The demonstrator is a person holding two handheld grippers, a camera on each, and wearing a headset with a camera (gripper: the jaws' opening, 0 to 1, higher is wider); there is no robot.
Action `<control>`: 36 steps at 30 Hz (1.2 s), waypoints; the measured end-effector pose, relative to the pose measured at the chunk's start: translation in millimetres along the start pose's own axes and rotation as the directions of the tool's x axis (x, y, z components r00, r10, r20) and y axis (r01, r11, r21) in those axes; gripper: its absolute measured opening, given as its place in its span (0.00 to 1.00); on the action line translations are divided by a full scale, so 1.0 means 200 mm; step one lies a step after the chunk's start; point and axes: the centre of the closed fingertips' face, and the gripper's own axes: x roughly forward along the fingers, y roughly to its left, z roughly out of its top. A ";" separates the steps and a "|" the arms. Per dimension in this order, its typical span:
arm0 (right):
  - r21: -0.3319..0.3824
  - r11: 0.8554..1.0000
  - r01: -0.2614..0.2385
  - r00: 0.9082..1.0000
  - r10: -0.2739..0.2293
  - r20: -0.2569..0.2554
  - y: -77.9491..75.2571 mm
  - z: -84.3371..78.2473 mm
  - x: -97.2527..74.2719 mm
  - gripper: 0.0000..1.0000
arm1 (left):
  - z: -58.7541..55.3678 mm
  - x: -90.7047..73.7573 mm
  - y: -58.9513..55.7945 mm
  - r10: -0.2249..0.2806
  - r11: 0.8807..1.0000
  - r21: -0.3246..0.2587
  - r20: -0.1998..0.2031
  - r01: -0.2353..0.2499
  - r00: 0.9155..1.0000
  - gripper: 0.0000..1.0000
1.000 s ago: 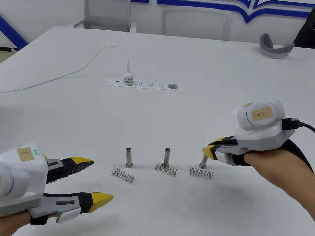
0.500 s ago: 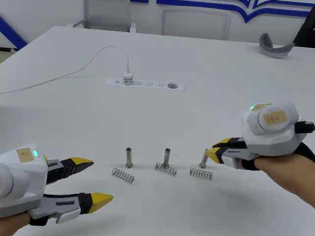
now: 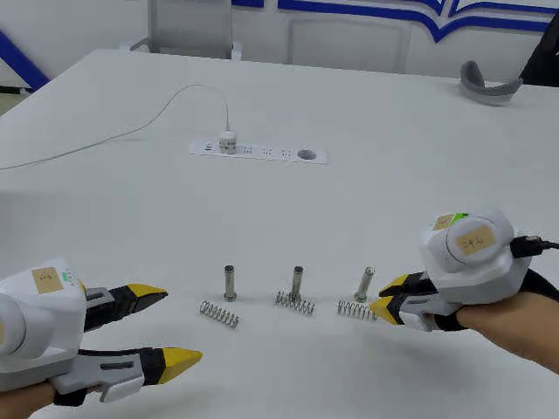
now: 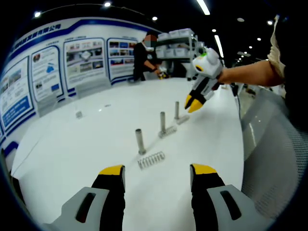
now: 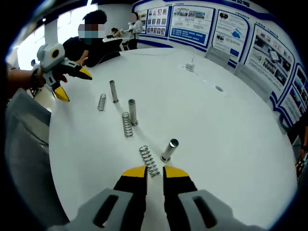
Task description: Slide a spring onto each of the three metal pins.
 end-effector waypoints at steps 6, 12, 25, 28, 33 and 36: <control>-0.052 0.998 -0.035 0.999 0.034 -0.035 0.01 -0.02 0.02 0.14 | 0.00 0.00 0.00 0.000 1.000 0.001 -0.001 0.000 1.000 0.55; -0.097 0.992 -0.074 0.995 0.068 -0.068 0.02 -0.03 0.06 0.14 | 0.00 0.00 0.00 0.000 1.000 0.000 -0.004 0.000 1.000 0.55; -0.140 0.982 -0.128 0.986 0.110 -0.125 0.02 -0.07 0.11 0.13 | -0.01 0.00 -0.01 0.001 1.000 -0.004 -0.008 -0.002 1.000 0.55; -0.138 0.981 -0.139 0.983 0.120 -0.136 0.03 -0.08 0.12 0.13 | -0.01 0.01 -0.02 -0.001 1.000 -0.005 -0.008 0.001 1.000 0.55; -0.120 0.980 -0.157 0.979 0.138 -0.148 0.03 -0.08 0.12 0.12 | -0.01 0.01 -0.03 -0.006 1.000 -0.003 -0.010 0.006 1.000 0.55; -0.094 0.982 -0.167 0.976 0.151 -0.154 0.04 -0.08 0.12 0.12 | -0.01 0.02 -0.03 -0.008 1.000 -0.004 -0.009 0.007 1.000 0.55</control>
